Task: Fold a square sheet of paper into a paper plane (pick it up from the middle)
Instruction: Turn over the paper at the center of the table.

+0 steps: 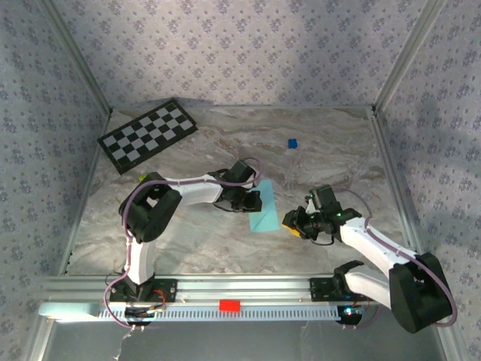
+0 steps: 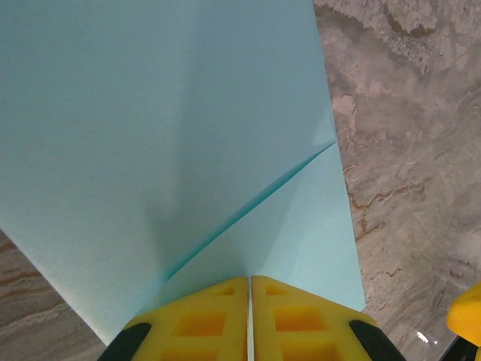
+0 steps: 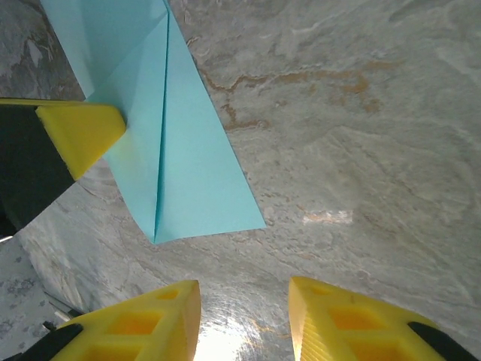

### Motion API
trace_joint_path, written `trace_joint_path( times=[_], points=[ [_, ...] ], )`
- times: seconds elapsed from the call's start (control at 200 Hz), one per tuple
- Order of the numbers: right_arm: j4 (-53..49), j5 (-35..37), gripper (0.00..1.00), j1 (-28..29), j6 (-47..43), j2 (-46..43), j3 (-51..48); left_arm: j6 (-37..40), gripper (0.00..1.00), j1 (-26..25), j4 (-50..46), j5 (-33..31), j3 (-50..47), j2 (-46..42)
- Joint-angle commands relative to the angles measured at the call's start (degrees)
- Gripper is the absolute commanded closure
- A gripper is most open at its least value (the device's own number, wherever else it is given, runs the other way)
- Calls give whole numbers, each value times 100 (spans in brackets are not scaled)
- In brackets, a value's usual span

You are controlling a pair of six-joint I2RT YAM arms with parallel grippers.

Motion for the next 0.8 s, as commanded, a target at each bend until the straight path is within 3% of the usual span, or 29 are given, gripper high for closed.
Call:
trace_joint_path(
  times=[0.0, 0.435, 0.8],
  points=[
    [81, -8, 64, 139, 41, 219, 292, 102, 92, 41, -21, -47, -135, 32],
    [90, 476, 66, 594, 83, 1499, 926, -115, 95, 47, 436, 22, -610, 16],
    [320, 359, 62, 608, -12, 2211, 1173, -140, 95, 47, 497, 64, -642, 2]
  ],
)
